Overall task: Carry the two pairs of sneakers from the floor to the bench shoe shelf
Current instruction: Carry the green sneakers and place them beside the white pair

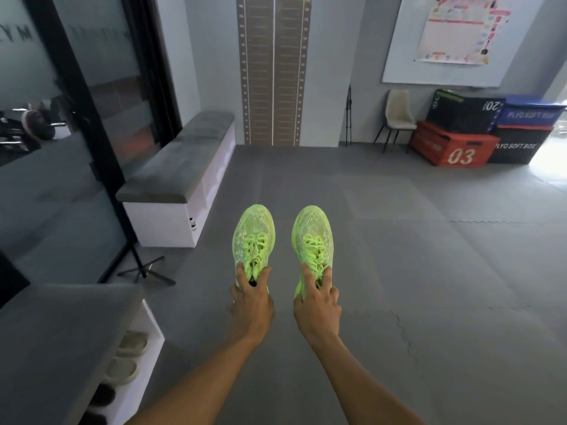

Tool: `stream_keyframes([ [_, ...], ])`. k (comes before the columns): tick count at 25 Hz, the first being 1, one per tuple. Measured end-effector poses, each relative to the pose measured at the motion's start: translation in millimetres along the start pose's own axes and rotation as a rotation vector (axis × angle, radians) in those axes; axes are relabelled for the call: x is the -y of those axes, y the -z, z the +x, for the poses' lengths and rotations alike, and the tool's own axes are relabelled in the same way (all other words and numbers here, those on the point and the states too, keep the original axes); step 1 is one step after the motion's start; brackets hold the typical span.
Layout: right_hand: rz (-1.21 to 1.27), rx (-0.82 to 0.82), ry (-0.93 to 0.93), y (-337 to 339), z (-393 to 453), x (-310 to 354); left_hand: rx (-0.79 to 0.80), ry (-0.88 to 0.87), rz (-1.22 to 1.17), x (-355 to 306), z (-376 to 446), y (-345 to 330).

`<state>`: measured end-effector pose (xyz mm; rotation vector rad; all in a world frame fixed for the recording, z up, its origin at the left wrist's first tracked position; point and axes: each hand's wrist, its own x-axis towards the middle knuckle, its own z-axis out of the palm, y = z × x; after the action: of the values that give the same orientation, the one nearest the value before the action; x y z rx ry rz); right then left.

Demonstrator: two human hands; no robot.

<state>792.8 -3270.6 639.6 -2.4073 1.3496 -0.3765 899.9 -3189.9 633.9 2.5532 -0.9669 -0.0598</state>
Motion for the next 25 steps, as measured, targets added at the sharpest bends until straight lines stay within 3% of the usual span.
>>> stream_keyframes([
  [11, 0.080, 0.003, -0.050, -32.1, 388.4, 5.2, 0.015, 0.000, 0.003, -81.4, 363.3, -75.6],
  [25, -0.089, 0.080, 0.050, -90.8, 842.5, 38.6, -0.009, 0.113, 0.048, -148.8, 799.4, -162.5],
])
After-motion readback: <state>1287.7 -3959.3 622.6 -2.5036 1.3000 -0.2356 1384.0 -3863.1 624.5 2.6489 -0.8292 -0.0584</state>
